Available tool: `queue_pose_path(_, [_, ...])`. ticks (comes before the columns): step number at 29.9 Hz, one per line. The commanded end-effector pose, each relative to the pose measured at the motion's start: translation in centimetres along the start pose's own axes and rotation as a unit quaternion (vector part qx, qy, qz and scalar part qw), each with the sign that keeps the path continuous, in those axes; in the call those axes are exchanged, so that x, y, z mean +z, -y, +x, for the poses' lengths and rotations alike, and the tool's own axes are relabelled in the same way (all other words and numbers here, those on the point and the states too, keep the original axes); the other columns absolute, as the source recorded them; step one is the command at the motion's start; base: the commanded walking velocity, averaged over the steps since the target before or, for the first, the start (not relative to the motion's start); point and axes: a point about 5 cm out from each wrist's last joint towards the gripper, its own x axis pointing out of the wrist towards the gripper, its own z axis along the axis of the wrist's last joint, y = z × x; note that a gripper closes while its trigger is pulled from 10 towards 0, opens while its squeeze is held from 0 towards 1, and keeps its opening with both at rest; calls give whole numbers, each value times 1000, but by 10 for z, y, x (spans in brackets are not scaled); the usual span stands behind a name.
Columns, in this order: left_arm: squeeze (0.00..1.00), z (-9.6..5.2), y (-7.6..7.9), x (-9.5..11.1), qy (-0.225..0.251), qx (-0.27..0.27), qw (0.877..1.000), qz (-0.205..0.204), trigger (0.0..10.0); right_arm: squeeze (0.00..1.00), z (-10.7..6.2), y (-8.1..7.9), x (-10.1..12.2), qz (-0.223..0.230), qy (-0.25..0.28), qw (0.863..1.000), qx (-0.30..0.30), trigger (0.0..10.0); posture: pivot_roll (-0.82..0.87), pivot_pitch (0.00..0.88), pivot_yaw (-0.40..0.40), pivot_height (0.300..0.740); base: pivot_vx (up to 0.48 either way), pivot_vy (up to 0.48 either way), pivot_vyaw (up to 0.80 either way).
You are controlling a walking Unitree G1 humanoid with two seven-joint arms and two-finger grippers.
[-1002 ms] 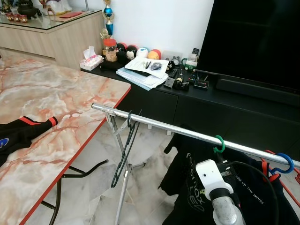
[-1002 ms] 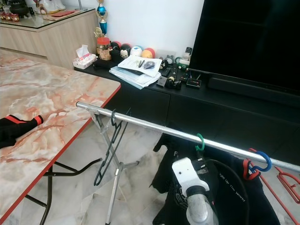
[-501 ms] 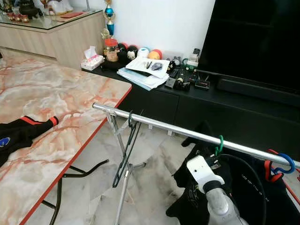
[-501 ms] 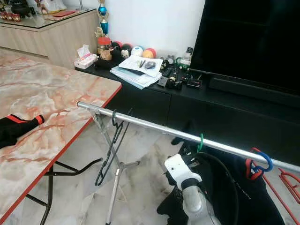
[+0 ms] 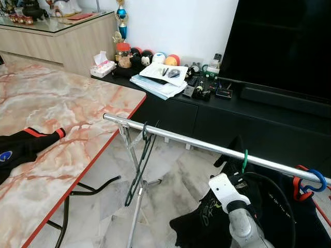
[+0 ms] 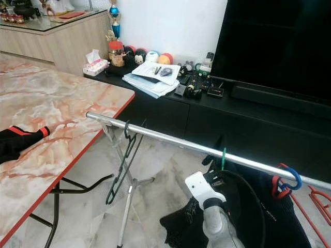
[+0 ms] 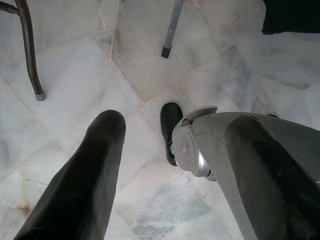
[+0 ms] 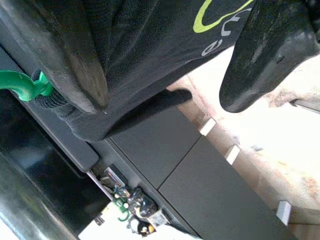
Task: Hang hanger
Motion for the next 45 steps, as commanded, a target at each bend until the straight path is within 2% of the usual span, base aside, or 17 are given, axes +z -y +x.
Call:
queue_pose_path(1, [0, -2, -3, -7, -16, 1, 1000, 0, 10000, 0, 2, 6, -4, 1, -7, 1000, -15, 10000, 166, 56, 4, 740, 0, 0, 0])
queue_pose_path(7, [0, -2, -3, -6, -15, 2, 1000, 0, 10000, 0, 6, 13, -1, 13, 6, 999, -44, 10000, 169, 53, 4, 740, 0, 0, 0])
queue_pose_path(21, [0, -2, -2, -7, -16, 1, 1000, 0, 10000, 0, 7, 8, -7, 14, -13, 999, -40, 10000, 171, 54, 4, 740, 0, 0, 0])
queue_pose_path(28, [0, -2, -3, -7, -16, 2, 1000, 0, 10000, 0, 13, 13, -7, 13, -21, 998, -54, 10000, 173, 53, 5, 740, 0, 0, 0])
queue_pose_path(31, [0, -2, -3, -7, -16, 1, 1000, 0, 10000, 0, 16, 13, -12, 13, -41, 998, -49, 10000, 173, 53, 5, 740, 0, 0, 0])
queue_pose_path(34, [0, -2, -2, -7, -16, 1, 1000, 0, 10000, 0, 16, 11, -24, 15, -92, 995, -41, 10000, 174, 53, 6, 740, 0, 0, 0])
queue_pose_path(37, [0, -2, -2, -7, -15, 1, 1000, -1, 10000, 0, 16, 13, -35, 67, -141, 986, -55, 10000, 177, 53, 6, 740, 0, 0, 0])
queue_pose_path(45, [0, -2, -2, -7, -16, 1, 1000, -1, 10000, 0, 8, 7, -52, 106, -198, 973, -50, 10000, 178, 55, 4, 740, 0, 0, 0])
